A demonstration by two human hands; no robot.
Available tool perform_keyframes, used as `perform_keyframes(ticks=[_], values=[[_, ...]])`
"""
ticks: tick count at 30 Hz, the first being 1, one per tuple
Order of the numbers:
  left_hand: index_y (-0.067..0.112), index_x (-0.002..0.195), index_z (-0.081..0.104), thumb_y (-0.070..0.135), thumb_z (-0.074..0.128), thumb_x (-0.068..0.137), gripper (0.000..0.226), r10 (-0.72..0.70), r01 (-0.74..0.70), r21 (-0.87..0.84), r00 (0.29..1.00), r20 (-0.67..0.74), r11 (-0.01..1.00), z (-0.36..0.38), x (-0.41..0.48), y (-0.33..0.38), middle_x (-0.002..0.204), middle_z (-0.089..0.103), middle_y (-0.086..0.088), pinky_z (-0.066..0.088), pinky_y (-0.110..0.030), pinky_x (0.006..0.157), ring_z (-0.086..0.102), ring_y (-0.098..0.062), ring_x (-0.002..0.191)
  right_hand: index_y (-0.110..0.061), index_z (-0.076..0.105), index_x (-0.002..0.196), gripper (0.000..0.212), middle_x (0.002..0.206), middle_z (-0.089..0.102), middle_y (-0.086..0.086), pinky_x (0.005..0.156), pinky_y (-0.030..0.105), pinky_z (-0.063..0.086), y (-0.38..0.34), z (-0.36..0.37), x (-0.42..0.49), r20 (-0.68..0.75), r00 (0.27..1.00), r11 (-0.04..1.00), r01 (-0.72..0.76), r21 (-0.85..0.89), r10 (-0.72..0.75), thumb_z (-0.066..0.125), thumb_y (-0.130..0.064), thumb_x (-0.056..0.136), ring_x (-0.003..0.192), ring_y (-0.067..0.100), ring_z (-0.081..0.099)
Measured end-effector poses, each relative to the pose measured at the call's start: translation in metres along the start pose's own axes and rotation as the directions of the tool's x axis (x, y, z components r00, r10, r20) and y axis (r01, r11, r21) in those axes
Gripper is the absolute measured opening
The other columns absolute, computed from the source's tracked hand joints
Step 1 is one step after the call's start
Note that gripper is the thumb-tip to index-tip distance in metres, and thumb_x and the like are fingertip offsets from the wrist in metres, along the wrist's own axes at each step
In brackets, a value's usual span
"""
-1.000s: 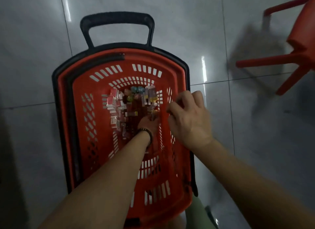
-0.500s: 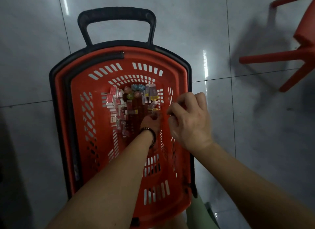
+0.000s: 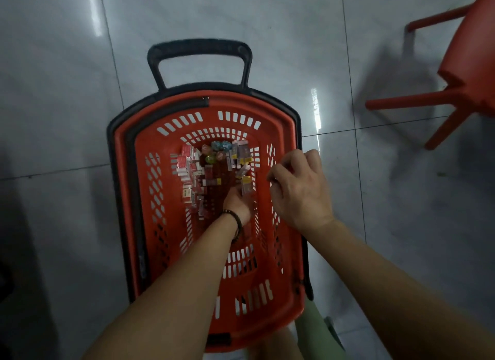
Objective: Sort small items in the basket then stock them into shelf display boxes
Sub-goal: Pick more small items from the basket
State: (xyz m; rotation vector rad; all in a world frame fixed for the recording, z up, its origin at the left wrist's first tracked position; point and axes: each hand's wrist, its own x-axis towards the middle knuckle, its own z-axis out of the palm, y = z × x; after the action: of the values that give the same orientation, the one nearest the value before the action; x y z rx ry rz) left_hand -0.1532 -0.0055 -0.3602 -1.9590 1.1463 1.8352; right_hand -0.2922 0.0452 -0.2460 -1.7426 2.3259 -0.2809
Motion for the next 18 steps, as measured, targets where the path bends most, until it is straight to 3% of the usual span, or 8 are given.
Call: perform_keyframes(ticks=[2,5,7,9,11,13,16,18], values=[[0.020,0.125,0.068,0.036,0.061,0.102,0.028,0.027,-0.018,-0.127,0.998,0.065,0.992,-0.016,-0.033,0.005,0.108,0.078,-0.003,0.060,-0.049,0.095,0.074,-0.024,0.099,-0.012,0.074,0.109,0.016,0.105,0.064,0.007,0.083,0.042,0.055,-0.006,-0.012,0.001,0.070,0.995,0.998,-0.067,0.020,0.065,0.069,-0.021,0.095,0.100,0.029,0.054],[0.030,0.123,0.069,0.044,0.062,0.093,0.033,0.137,-0.099,-0.218,0.976,0.170,0.971,-0.058,-0.099,0.023,0.113,0.079,0.005,0.057,-0.053,0.100,0.074,-0.018,0.107,-0.020,0.071,0.112,0.015,0.105,0.068,-0.001,0.083,0.040,0.058,-0.034,-0.054,0.006,0.219,0.949,0.940,-0.272,0.208,0.226,0.068,-0.021,0.098,0.098,0.017,0.060],[0.038,0.123,0.066,0.051,0.064,0.092,0.034,0.220,-0.190,-0.143,0.946,0.237,0.971,-0.094,-0.151,0.043,0.117,0.077,0.011,0.054,-0.052,0.103,0.072,-0.013,0.112,-0.028,0.071,0.107,0.009,0.098,0.069,-0.012,0.079,0.032,0.058,-0.063,-0.098,0.009,0.324,0.886,0.802,-0.446,0.397,0.332,0.069,-0.025,0.098,0.090,0.005,0.064],[0.036,0.126,0.064,0.055,0.069,0.091,0.040,0.266,-0.235,-0.141,0.923,0.276,0.962,-0.132,-0.207,0.070,0.118,0.077,0.009,0.055,-0.051,0.103,0.072,-0.012,0.112,-0.031,0.073,0.101,0.005,0.092,0.074,-0.014,0.080,0.033,0.060,-0.100,-0.154,0.012,0.397,0.833,0.590,-0.552,0.589,0.384,0.074,-0.029,0.096,0.089,0.003,0.070],[0.035,0.126,0.063,0.063,0.073,0.082,0.054,0.335,-0.308,-0.139,0.904,0.267,0.941,-0.171,-0.266,0.098,0.117,0.077,0.007,0.057,-0.052,0.101,0.073,-0.014,0.111,-0.028,0.075,0.101,0.013,0.094,0.077,-0.008,0.084,0.043,0.063,-0.140,-0.218,0.014,0.405,0.838,0.477,-0.543,0.691,0.366,0.077,-0.037,0.092,0.090,0.011,0.074],[0.038,0.124,0.062,0.062,0.074,0.081,0.050,0.431,-0.421,-0.094,0.878,0.209,0.902,-0.209,-0.329,0.123,0.115,0.077,0.008,0.059,-0.048,0.097,0.073,-0.012,0.109,-0.024,0.076,0.102,0.014,0.094,0.079,0.000,0.085,0.048,0.064,-0.186,-0.283,0.014,0.396,0.856,0.431,-0.511,0.744,0.332,0.080,-0.034,0.093,0.089,0.021,0.077],[0.036,0.120,0.063,0.045,0.074,0.093,0.032,0.562,-0.564,-0.023,0.817,0.127,0.825,-0.263,-0.424,0.153,0.109,0.076,0.009,0.061,-0.040,0.091,0.073,-0.006,0.100,-0.017,0.076,0.101,0.011,0.092,0.079,0.008,0.083,0.045,0.065,-0.249,-0.377,0.009,0.364,0.867,0.379,-0.480,0.791,0.339,0.083,-0.022,0.093,0.087,0.027,0.078],[0.037,0.121,0.063,0.052,0.072,0.089,0.036,0.614,-0.619,0.008,0.781,0.116,0.786,-0.280,-0.460,0.162,0.108,0.076,0.010,0.061,-0.044,0.091,0.073,-0.007,0.100,-0.012,0.076,0.096,0.009,0.088,0.078,0.010,0.077,0.038,0.065,-0.273,-0.412,0.007,0.354,0.880,0.400,-0.462,0.792,0.316,0.081,-0.019,0.093,0.082,0.024,0.078]])
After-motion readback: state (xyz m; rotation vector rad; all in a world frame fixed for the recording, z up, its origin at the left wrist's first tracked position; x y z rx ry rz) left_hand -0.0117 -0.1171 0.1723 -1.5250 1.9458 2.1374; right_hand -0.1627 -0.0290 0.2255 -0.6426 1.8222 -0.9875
